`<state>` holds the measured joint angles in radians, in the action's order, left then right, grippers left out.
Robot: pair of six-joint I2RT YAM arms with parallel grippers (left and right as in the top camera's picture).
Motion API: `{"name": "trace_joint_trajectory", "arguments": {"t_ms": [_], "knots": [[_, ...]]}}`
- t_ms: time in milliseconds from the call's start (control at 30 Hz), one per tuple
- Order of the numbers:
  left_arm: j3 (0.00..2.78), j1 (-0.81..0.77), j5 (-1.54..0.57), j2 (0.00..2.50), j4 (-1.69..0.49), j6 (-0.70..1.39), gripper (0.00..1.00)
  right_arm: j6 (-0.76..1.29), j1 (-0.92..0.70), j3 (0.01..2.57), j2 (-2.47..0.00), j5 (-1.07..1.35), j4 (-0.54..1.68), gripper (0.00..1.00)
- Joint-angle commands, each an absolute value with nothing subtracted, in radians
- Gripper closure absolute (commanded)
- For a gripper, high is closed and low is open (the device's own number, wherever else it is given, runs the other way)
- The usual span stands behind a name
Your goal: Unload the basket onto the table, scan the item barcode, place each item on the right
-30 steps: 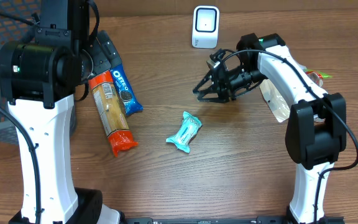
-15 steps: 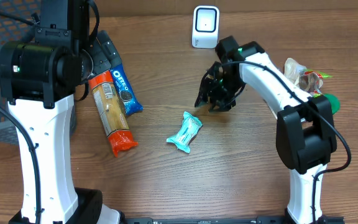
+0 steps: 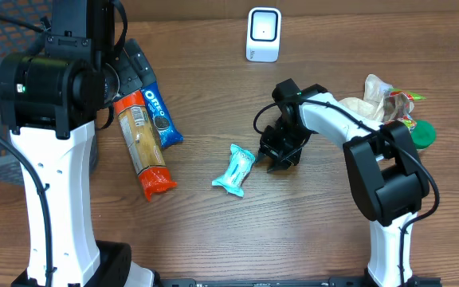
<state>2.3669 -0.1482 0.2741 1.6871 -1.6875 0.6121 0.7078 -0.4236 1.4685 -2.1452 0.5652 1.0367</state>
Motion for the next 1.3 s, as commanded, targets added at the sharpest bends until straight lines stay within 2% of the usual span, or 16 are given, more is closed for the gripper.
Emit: {"name": "trace_joint_trajectory", "arguments": {"t_ms": [0,233,667,933,1267], "knots": [[2.364,-0.143,0.291,1.68,-1.689,0.628,0.0,0.726,-0.426,1.464,-2.025,0.55,1.036,0.61],[2.364,-0.143,0.291,1.68,-1.689,0.628,0.0,0.744,-0.443,1.463,-1.835,0.389,1.052,0.53],[2.364,-0.143,0.291,1.68,-1.689,0.628,0.0,0.978,-0.619,1.226,-1.835,0.221,0.801,0.55],[2.364,-0.143,0.291,1.68,-1.689,0.628,0.0,0.993,-0.634,1.156,-1.835,0.226,0.648,0.54],[2.364,-0.143,0.291,1.68,-1.689,0.628,0.01,1.026,-0.674,1.151,-1.841,0.236,0.607,0.54]]}}
